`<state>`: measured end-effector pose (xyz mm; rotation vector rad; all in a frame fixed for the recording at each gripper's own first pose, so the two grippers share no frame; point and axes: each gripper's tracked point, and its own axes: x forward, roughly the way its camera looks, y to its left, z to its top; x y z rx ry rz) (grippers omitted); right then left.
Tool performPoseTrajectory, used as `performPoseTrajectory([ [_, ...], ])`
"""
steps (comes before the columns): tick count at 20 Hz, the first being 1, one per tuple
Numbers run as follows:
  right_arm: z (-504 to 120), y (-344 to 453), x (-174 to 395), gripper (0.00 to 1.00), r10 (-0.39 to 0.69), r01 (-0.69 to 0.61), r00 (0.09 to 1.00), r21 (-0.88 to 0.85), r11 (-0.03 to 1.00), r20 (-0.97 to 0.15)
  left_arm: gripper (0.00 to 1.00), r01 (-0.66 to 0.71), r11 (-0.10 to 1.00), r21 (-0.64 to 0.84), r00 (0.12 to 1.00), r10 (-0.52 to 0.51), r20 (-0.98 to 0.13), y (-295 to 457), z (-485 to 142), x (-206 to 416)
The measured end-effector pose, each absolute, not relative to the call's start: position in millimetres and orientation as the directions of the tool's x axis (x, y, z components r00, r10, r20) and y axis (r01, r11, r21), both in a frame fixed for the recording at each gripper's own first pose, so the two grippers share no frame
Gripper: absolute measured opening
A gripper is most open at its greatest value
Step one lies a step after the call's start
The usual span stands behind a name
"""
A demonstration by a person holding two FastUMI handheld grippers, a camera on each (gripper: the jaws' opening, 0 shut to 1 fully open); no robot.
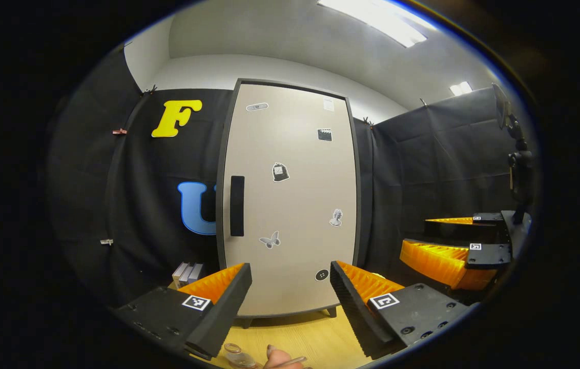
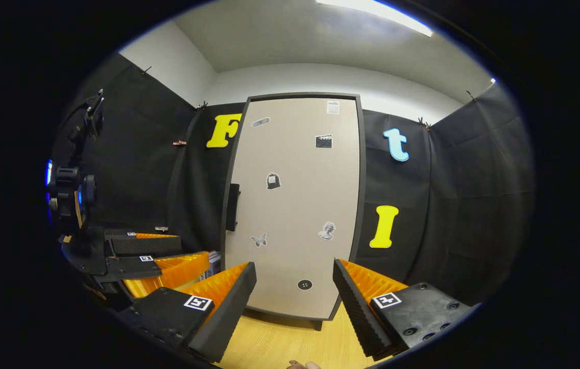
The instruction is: Open the cabinet door with the right hand, grasp the bottle in the cabinet with the left hand and place it on the coaster, then close the cabinet door with the right hand.
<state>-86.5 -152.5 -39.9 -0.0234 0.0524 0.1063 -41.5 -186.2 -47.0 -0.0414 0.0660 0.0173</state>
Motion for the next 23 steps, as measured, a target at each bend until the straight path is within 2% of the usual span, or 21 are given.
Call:
performPoseTrajectory([
  [10,-35.9,-134.7,-74.9,0.98,0.177,-0.178,0.983,-0.016,0.984,-0.04,0.97,-0.109,0.992,-0.066,0.992,0.105,-0.063,-168.2,-44.7,-55.6],
  [23,-37.5,-129.0,-77.0,0.97,0.193,-0.194,0.98,-0.005,0.981,-0.051,0.97,-0.13,0.99,-0.055,0.989,0.125,-0.078,-160.9,-47.2,-53.6],
])
